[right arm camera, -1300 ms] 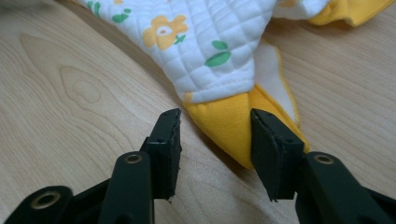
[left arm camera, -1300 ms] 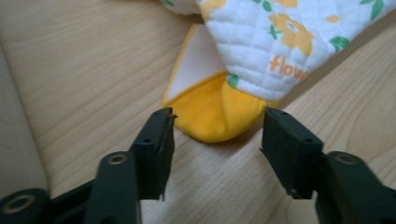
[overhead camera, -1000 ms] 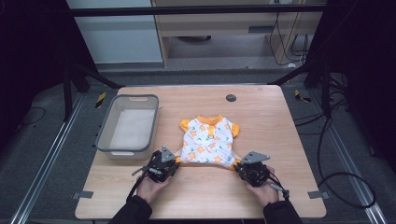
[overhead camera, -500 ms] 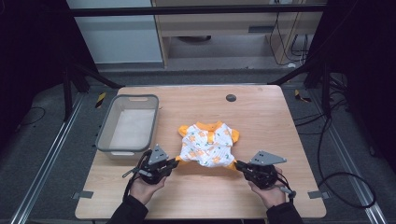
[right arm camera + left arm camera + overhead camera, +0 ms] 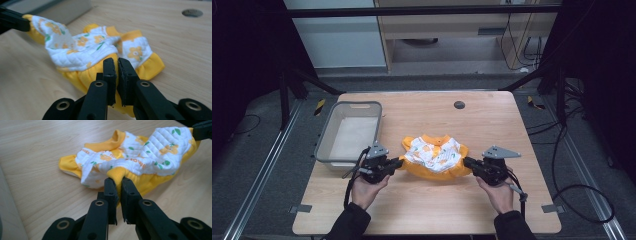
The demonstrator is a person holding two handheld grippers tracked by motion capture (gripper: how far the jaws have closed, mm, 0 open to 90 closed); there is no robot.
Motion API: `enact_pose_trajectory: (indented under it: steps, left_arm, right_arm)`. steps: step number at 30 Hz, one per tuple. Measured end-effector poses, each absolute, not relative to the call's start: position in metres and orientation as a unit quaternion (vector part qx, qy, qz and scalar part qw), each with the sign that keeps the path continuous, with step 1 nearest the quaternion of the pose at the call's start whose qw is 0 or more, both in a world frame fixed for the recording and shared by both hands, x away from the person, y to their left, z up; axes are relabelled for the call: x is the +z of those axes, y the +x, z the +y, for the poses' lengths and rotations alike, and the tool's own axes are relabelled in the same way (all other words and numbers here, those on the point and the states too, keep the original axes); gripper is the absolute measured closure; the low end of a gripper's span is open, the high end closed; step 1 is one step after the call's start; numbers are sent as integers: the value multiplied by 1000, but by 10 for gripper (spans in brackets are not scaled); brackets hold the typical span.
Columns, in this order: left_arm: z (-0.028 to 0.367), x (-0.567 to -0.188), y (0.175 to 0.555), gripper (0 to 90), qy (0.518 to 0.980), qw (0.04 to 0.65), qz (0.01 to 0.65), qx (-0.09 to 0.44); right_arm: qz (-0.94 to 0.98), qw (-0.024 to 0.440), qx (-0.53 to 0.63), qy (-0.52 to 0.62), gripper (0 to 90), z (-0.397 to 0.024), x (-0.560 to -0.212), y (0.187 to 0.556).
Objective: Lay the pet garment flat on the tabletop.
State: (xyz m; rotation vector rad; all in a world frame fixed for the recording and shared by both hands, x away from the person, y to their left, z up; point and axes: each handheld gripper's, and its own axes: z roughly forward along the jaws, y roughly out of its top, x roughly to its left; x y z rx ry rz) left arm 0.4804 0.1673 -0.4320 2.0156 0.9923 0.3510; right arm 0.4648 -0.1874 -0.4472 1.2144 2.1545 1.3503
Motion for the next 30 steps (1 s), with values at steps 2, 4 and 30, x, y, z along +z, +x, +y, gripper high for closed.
enact_pose_trajectory:
  steps: [2,4,30]
  left_arm:
    - [165,-436,486,824,803,415,404,140]
    - [161,-447,498,815,804,400,420,133]
    - [183,-470,441,342,828,365,388,176]
  right_arm:
    - [753,168,456,443,828,-186,-455,478]
    - [753,170,448,450,820,-185,-459,483]
    - [785,211,420,403,511,-205,-472,437]
